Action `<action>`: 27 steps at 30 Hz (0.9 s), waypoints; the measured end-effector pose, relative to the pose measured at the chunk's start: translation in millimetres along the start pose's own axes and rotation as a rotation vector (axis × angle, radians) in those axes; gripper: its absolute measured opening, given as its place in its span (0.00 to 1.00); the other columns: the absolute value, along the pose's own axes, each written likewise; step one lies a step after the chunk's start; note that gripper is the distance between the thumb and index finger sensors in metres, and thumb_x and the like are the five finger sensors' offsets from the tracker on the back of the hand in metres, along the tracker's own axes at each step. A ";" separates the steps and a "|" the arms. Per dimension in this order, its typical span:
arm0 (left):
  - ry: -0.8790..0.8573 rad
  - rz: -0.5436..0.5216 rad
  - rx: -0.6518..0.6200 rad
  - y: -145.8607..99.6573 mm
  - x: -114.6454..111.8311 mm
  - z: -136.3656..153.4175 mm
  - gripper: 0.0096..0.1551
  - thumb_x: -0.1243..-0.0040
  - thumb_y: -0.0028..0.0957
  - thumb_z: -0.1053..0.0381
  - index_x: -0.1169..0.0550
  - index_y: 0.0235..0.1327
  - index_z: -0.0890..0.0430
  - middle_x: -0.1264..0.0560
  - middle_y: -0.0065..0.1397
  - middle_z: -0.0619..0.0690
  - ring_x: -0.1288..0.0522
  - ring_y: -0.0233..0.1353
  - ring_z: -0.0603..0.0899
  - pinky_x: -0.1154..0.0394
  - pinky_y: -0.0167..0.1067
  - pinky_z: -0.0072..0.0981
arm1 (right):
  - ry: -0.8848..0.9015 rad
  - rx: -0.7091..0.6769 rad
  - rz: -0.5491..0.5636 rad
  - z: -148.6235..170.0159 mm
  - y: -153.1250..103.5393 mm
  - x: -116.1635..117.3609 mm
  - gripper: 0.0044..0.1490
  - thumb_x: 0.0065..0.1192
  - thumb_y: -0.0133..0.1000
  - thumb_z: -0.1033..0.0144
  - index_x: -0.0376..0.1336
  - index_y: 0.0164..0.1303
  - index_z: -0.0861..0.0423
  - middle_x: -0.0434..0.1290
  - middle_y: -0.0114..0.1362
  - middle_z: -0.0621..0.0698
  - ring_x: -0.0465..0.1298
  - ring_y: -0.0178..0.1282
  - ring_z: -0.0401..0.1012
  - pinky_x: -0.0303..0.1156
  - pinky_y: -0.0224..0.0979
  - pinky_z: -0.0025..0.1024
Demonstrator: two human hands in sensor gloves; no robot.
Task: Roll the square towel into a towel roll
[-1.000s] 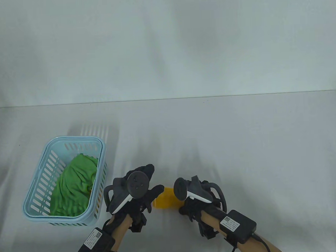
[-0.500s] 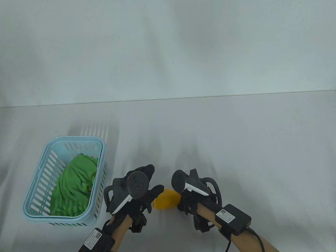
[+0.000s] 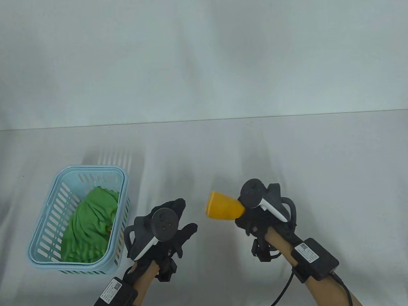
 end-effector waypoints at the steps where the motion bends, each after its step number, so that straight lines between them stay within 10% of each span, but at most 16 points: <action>1: 0.001 0.000 -0.001 0.1 0.1 -0.1 0.51 0.41 0.34 0.27 0.33 0.74 0.44 0.31 0.78 0.46 0.28 0.76 0.61 0.32 0.71 0.60 | -0.007 0.021 0.023 8.8 3.4 -7.4 0.42 0.77 0.34 0.48 0.62 0.58 0.45 0.64 0.68 0.45 0.64 0.70 0.48 0.54 0.79 0.58; 11: 0.002 0.007 -0.007 0.0 -3.5 -3.1 0.51 0.41 0.34 0.27 0.34 0.74 0.44 0.31 0.78 0.46 0.28 0.76 0.61 0.32 0.71 0.60 | -0.222 0.392 0.266 156.4 59.4 -58.0 0.42 0.76 0.34 0.48 0.61 0.59 0.43 0.62 0.69 0.43 0.63 0.71 0.47 0.53 0.80 0.58; 19: -0.002 0.011 -0.022 -1.0 -4.3 -9.3 0.51 0.41 0.34 0.27 0.34 0.74 0.44 0.31 0.78 0.46 0.28 0.76 0.61 0.32 0.71 0.60 | -0.174 0.589 0.247 237.3 81.9 -22.4 0.42 0.76 0.35 0.48 0.60 0.59 0.42 0.62 0.69 0.42 0.62 0.72 0.46 0.53 0.80 0.57; 27: -0.001 0.022 -0.023 -1.7 -7.1 -12.8 0.51 0.41 0.34 0.27 0.34 0.74 0.44 0.31 0.78 0.46 0.28 0.76 0.61 0.32 0.71 0.60 | -0.055 0.590 0.020 244.7 93.6 17.0 0.48 0.73 0.37 0.45 0.55 0.67 0.42 0.57 0.76 0.42 0.58 0.78 0.47 0.50 0.81 0.60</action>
Point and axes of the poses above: the tracker on the back of each hand, its own z axis roughly to the little-finger side, its own y axis roughly from the wrist to the fingertips, x = y × z, the point moved 5 cm from there along y, roughly from the wrist to the fingertips
